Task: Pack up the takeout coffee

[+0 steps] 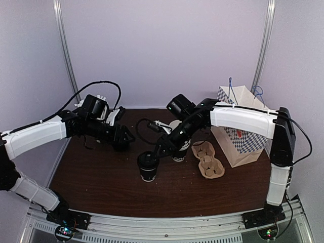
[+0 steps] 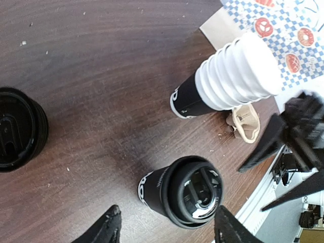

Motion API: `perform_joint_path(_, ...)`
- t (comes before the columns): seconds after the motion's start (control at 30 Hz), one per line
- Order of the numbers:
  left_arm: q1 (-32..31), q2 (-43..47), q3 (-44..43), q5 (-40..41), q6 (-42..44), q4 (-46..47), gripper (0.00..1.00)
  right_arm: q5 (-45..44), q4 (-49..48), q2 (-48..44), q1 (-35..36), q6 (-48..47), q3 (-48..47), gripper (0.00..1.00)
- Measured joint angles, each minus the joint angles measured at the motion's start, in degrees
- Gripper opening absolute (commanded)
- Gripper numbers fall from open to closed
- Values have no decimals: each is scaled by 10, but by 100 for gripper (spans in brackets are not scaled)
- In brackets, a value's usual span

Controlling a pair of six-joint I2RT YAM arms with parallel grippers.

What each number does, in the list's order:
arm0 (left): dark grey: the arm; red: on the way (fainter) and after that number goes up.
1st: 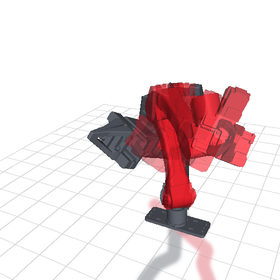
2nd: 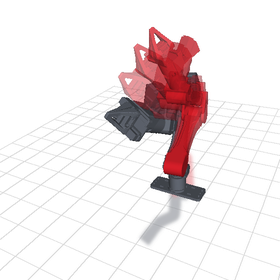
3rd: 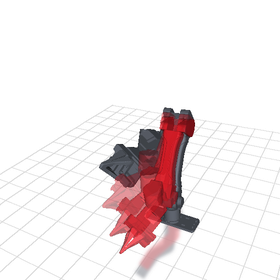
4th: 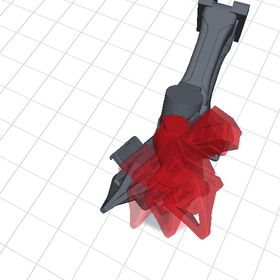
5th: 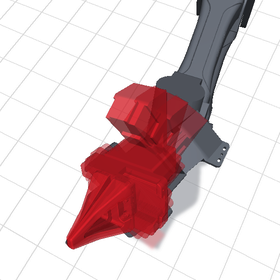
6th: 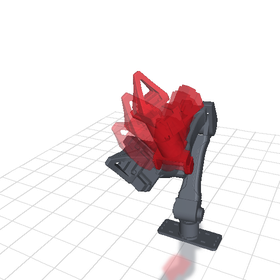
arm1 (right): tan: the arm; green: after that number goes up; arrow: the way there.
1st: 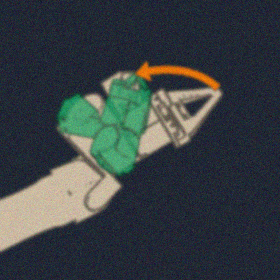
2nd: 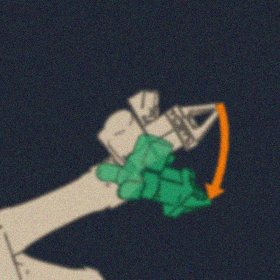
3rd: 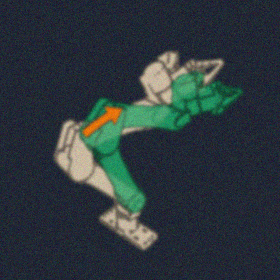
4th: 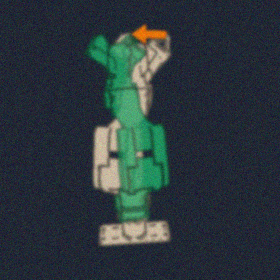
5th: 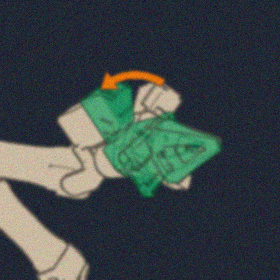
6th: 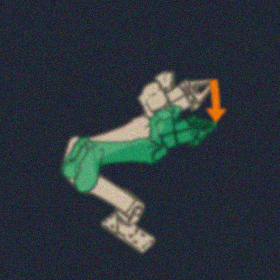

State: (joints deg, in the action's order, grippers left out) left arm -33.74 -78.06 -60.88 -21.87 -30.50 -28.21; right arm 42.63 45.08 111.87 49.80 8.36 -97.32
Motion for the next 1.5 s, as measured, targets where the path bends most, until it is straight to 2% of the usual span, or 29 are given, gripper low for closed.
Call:
perform_joint_path(0.2, -26, 24, -7, 14, 45, -23, 80, 39, 79, -43, -7, -99, -48, 61)
perform_joint_path(0.33, -74, 36, -19, 49, 78, -45, 81, 53, 141, -86, -23, -193, -99, 65)
perform_joint_path(0.53, -128, -7, -86, 111, 127, -85, 84, 54, 185, -183, -127, -260, -105, 70)
perform_joint_path(0.63, -141, -44, -118, 145, 144, -110, 89, 42, 182, -235, -200, -278, -71, 73)
perform_joint_path(0.77, -145, -91, -146, 177, 153, -146, 97, 19, 173, -304, -264, -291, 13, 76)
perform_joint_path(0.87, -145, -124, -175, 184, 156, -180, 98, 14, 166, -349, -294, -297, 83, 77)
perform_joint_path(1.13, -145, -162, -203, 173, 167, -220, 97, 13, 153, -403, -333, -311, 182, 78)
perform_joint_path(1.5, -146, -171, -203, 140, 182, -234, 96, 11, 120, -420, -353, -306, 200, 78)
